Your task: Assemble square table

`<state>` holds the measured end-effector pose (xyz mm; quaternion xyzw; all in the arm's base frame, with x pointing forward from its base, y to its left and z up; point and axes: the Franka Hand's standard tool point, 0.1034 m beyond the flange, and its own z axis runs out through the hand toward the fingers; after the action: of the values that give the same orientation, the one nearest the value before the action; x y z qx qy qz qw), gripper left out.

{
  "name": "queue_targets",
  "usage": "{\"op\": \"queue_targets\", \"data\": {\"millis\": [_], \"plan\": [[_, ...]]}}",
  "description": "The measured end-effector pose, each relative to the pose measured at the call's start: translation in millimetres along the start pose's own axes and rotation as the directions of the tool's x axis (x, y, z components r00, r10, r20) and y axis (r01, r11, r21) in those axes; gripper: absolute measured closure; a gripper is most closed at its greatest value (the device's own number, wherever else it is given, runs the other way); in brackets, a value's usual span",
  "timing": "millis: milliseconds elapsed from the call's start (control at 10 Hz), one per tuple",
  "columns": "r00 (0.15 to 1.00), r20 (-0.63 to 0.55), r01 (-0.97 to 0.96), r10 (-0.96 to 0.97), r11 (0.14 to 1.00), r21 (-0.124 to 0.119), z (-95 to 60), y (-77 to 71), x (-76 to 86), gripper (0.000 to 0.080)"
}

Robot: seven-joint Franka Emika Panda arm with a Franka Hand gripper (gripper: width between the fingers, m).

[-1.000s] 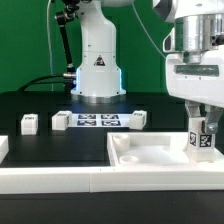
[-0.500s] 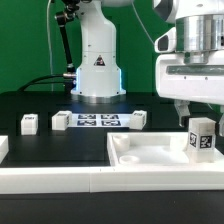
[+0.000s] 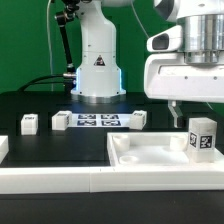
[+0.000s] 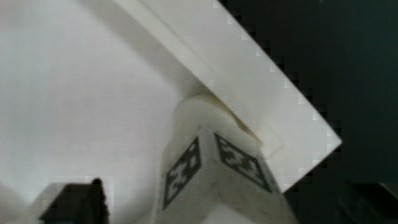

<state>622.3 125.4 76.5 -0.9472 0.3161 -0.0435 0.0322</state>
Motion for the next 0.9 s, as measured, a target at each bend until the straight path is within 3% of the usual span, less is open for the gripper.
{"op": "queue_targets", "data": {"millis": [400, 900], "plan": [[0.961, -0.002, 0.275, -0.275, 0.961, 0.000, -0.2, 1.5, 2.4, 0.0151], [0.787, -0.003, 0.617, -0.617, 0.787, -0.013, -0.2, 5.9, 7.2, 0.0151]]}}
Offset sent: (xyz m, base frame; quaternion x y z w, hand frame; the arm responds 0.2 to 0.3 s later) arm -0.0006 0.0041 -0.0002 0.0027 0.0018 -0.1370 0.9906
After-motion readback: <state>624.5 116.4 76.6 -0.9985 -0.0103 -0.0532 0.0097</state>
